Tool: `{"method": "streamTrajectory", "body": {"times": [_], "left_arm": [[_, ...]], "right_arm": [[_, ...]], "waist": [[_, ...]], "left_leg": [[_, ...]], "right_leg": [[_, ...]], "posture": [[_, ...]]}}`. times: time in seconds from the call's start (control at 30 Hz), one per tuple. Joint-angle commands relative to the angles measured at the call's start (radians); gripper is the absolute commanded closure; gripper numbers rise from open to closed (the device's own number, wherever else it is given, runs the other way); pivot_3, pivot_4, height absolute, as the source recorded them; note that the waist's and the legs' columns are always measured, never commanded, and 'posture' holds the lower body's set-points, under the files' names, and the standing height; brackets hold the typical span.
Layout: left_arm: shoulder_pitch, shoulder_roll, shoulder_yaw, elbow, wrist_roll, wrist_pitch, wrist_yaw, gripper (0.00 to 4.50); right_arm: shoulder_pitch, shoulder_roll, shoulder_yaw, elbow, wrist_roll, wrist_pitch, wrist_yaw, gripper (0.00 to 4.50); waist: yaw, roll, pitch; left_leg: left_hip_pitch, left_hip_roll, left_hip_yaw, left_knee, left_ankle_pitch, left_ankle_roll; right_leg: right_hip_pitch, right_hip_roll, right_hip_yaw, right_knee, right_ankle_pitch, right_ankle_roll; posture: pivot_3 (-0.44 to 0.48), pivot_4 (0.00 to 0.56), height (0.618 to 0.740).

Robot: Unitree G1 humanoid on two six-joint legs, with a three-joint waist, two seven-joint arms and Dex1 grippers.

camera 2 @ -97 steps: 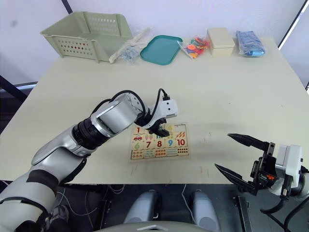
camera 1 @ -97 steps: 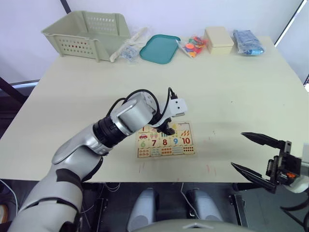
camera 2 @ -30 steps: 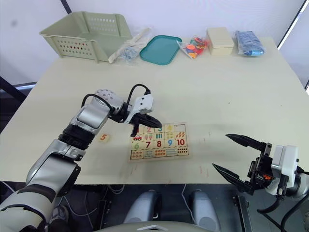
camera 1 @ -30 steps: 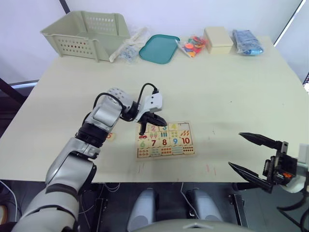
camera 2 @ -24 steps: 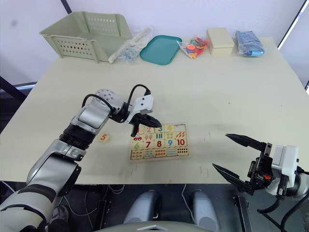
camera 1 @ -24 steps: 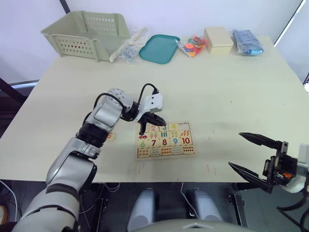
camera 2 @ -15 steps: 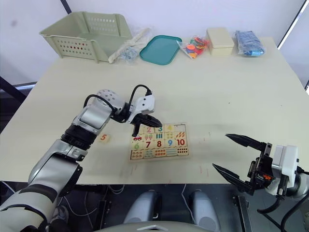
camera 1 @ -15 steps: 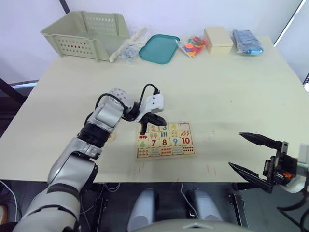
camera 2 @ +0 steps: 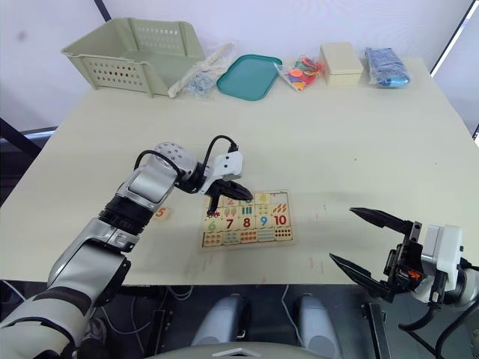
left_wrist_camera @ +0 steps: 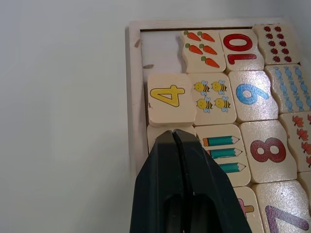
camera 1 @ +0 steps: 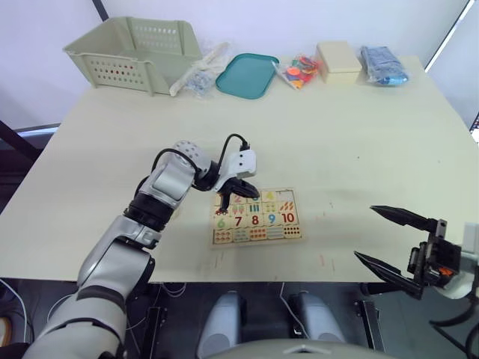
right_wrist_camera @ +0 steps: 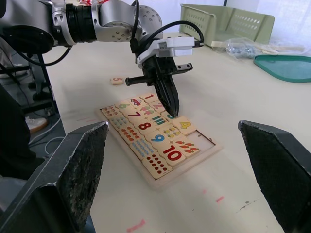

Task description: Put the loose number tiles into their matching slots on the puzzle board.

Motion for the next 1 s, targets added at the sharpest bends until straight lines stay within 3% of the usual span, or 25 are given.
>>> {"method": "streamTrajectory", "body": {"times": [0.03, 1.0], "left_arm": [[-0.006, -0.001, 0.010, -0.029, 0.003, 0.000, -0.001, 4.48], [-0.002, -0.013, 0.005, -0.052, 0.009, 0.018, -0.006, 4.48]], "right_arm": [[0.002, -0.002, -0.018, -0.039, 0.015, -0.013, -0.002, 0.00], [0.006, -0.001, -0.015, -0.040, 0.014, -0.013, -0.003, 0.00]], "waist": [[0.000, 0.000, 0.000], [0.000, 0.000, 0.000]], "left_leg": [[0.000, 0.000, 0.000, 0.000, 0.000, 0.000], [0.000, 0.000, 0.000, 0.000, 0.000, 0.000]], "right_leg": [[0.000, 0.000, 0.000, 0.000, 0.000, 0.000], [0.000, 0.000, 0.000, 0.000, 0.000, 0.000]], "posture": [[0.000, 0.150, 0.740], [0.000, 0.150, 0.740]]}}
